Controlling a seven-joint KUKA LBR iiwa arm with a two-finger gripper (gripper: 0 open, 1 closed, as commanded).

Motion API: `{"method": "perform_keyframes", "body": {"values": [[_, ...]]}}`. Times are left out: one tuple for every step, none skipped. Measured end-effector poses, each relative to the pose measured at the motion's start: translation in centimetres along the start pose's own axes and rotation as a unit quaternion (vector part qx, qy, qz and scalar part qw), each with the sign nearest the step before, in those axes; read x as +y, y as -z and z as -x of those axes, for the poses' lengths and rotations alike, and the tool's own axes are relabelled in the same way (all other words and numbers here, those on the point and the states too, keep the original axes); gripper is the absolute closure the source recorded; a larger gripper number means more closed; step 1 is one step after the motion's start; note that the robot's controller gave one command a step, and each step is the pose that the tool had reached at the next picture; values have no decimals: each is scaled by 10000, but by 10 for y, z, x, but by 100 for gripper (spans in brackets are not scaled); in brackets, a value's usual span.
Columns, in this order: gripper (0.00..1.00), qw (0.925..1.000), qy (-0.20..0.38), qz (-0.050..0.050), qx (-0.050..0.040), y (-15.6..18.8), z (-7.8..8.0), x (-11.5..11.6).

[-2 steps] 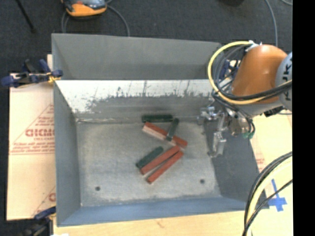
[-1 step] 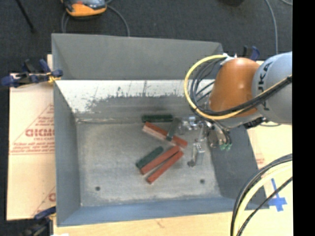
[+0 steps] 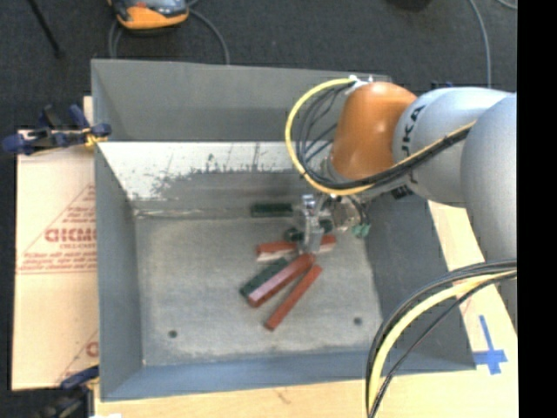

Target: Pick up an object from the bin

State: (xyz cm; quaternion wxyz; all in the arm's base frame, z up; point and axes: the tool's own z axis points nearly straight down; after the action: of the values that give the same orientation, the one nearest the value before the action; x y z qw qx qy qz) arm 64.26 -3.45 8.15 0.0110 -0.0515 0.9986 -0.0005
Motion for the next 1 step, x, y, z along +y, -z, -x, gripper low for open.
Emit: {"method": "perform_keyframes", "body": {"values": [[100,10000,2,-1,0,0,0,0]]}}
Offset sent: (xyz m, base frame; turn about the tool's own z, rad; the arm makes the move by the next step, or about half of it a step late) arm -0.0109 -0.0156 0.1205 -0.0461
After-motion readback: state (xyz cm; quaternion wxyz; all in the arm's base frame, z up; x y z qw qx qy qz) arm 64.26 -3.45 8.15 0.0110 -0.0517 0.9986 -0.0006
